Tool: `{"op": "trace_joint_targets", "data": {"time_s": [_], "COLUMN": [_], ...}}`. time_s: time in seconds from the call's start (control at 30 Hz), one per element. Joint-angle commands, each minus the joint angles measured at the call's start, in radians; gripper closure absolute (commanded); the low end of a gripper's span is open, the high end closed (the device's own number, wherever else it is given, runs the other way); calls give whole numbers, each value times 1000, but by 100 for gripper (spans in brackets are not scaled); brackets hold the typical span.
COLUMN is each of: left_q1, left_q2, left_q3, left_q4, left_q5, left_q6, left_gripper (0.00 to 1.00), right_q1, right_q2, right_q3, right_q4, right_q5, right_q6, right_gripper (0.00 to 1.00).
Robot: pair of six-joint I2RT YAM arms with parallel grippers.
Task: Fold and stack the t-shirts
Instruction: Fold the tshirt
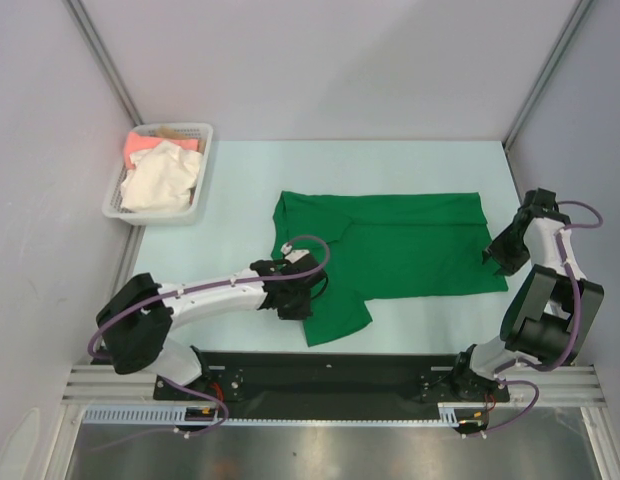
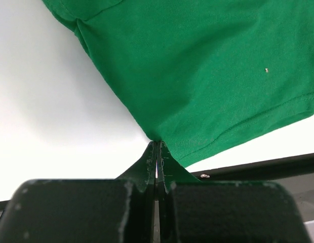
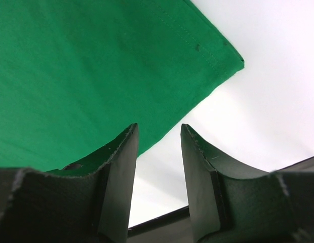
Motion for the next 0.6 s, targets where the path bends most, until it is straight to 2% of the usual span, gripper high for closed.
{"op": "trace_joint_targets", "data": {"time_s": [0.0, 0.17, 0.23, 0.4, 0.57], "left_q1": [-6, -6, -6, -9, -12], "left_q2": [-18, -50, -59, -79, -91], "left_q3": [44, 71, 88, 107, 107], "left_q4": [12, 17, 20, 48, 61], "left_q5": [-30, -60, -68, -76, -82], "left_q6": [28, 65, 79, 113, 145], "left_gripper": [100, 100, 100, 100, 100], "right_q1": [-33, -113, -128, -150, -156], "right_q2": [-20, 10, 45, 91, 157], "right_q3": [-25, -70, -70, -76, -42], "right_q4": [13, 47, 62, 107, 124], "right_q5": [14, -7, -38, -41, -43], "right_q6": [-8, -30, -41, -47, -47], "right_gripper": [55, 42, 40, 43, 50]}}
